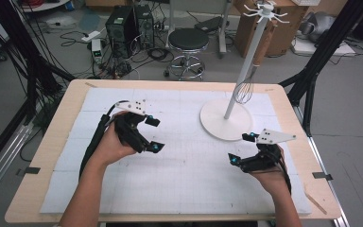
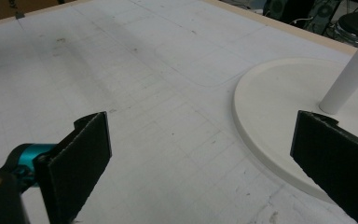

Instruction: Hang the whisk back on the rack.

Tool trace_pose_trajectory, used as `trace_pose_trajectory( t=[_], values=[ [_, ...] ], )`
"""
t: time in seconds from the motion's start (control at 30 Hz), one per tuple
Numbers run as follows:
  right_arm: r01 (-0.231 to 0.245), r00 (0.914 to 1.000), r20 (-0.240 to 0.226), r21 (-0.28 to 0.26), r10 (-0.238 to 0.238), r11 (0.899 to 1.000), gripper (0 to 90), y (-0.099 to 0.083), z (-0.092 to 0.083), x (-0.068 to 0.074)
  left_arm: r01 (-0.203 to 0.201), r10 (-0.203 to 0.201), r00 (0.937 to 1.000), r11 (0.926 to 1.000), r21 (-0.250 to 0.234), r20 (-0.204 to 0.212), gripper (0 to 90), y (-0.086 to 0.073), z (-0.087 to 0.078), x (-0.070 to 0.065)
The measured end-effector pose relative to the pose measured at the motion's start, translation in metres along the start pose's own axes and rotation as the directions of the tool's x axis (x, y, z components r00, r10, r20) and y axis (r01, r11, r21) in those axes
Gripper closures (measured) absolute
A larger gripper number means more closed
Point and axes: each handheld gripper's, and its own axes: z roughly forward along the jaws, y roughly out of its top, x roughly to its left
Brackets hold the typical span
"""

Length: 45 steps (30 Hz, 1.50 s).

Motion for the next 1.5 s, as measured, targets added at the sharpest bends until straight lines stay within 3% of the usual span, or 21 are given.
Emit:
trace_pose_trajectory(
  t=[0.3, 0.4, 0.47, 0.7, 1.0, 1.5],
  values=[
    [0.002, 1.0, -0.001, 0.013, -0.002, 1.0, 4.1, -0.001, 0.002, 0.001, 0.015, -0.014, 0.9984, 0.9998, 0.016, -0.055, 1.6, -0.029, -0.011, -0.007],
    [0.003, 1.0, -0.004, 0.013, -0.003, 1.0, 4.2, -0.002, 0.003, 0.001, 0.025, -0.025, 0.9984, 0.9997, 0.002, -0.05, 1.6, -0.037, -0.015, -0.007],
    [0.003, 1.0, 0.001, 0.018, -0.003, 1.0, 4.2, -0.002, 0.003, 0.001, 0.022, -0.02, 0.9972, 0.9995, 0.024, -0.072, 1.6, -0.038, -0.018, -0.007],
    [0.005, 1.0, -0.005, 0.026, -0.005, 1.0, 4.2, -0.002, 0.006, 0.002, 0.015, -0.016, 0.9978, 0.9997, -0.017, -0.064, 1.6, -0.04, -0.025, -0.011],
    [0.019, 0.9997, -0.014, 0.043, -0.018, 0.999, 4.2, -0.002, 0.012, 0.004, 0.031, -0.032, 0.9967, 0.9994, -0.015, -0.075, 1.6, -0.048, -0.029, -0.009],
    [0.02, 0.9995, -0.025, 0.054, -0.019, 0.998, 4.1, -0.002, 0.018, 0.004, 0.054, -0.054, 0.9954, 0.9985, -0.002, -0.079, 1.6, -0.056, -0.026, -0.005]
  ],
)
